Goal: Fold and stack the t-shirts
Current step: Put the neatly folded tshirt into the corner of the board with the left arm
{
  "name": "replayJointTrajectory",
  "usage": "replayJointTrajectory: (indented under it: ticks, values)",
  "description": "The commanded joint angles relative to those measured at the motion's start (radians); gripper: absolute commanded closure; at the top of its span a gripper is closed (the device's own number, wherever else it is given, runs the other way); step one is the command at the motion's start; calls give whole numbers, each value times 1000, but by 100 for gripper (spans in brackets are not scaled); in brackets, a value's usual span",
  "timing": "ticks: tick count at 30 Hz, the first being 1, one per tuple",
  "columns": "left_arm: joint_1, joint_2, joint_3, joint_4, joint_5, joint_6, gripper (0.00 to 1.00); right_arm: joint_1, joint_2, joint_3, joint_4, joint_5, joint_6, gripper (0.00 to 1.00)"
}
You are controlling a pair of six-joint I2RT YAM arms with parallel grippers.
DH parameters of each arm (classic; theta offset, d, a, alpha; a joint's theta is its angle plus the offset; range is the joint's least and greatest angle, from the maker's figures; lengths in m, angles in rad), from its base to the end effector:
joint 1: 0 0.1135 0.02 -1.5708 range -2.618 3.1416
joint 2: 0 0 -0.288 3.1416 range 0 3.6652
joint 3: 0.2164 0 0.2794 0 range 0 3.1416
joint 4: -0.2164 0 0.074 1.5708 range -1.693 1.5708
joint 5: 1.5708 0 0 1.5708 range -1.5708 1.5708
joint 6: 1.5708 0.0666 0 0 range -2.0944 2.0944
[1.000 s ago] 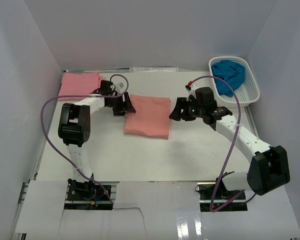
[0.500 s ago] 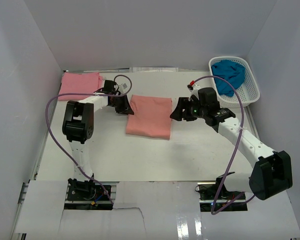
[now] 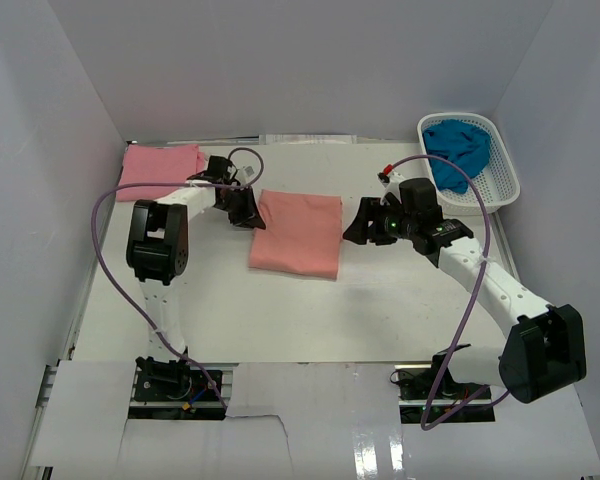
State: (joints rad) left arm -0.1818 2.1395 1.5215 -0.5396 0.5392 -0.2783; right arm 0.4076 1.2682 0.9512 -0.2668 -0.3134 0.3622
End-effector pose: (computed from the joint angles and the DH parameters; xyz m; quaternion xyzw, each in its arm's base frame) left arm 0.4708 -0.1213 0.1268 0.0091 0.9449 -0.2989 0.1331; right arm 0.2919 0.1484 0.2846 -0.0936 0.8680 0.3031 0.3821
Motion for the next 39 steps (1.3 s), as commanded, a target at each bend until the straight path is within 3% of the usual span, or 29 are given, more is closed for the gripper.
replayJointTrajectory:
  ticks: [1, 12, 16, 22, 30, 39]
  values:
    - [42, 10, 66, -62, -21, 39, 100, -6, -23, 3, 15, -15, -9, 33]
    - [104, 85, 330, -167, -45, 51, 100, -7, 3, 17, 14, -16, -12, 34]
    - [104, 157, 568, -217, -82, 37, 100, -7, 11, 29, 9, -23, -16, 34]
    - [142, 339, 900, -332, -15, 8, 100, -9, 20, 41, -6, -21, -23, 34]
    - [257, 261, 772, -270, -21, 27, 100, -10, 43, 40, -11, -36, -29, 34]
    - [340, 257, 828, -267, -4, 42, 100, -9, 54, 35, -8, -67, -31, 34]
